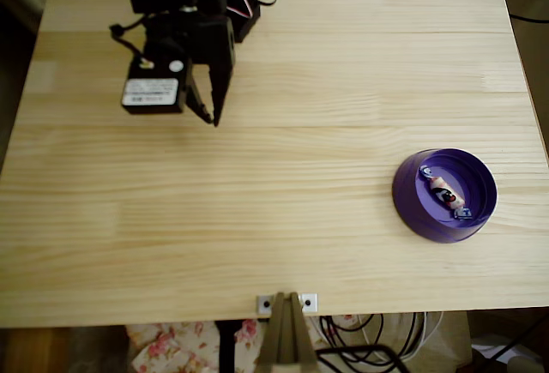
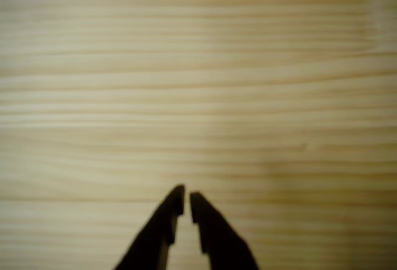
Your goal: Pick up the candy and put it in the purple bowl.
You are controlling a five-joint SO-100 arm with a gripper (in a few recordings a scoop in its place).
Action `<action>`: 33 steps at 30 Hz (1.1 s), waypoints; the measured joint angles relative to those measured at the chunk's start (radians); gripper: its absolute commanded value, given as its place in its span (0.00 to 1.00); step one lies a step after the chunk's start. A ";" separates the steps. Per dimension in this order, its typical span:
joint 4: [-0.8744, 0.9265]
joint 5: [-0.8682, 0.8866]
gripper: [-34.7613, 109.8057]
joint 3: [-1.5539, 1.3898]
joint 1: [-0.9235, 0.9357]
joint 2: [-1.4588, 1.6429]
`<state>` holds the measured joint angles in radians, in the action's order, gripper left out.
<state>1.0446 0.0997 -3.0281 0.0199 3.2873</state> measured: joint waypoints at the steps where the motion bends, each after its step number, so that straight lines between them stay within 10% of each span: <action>1: -0.011 -0.003 0.24 -0.009 0.003 0.002; 33: -0.023 0.020 0.24 -0.014 0.011 0.002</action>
<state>1.0216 0.1197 -3.0419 0.0307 3.2889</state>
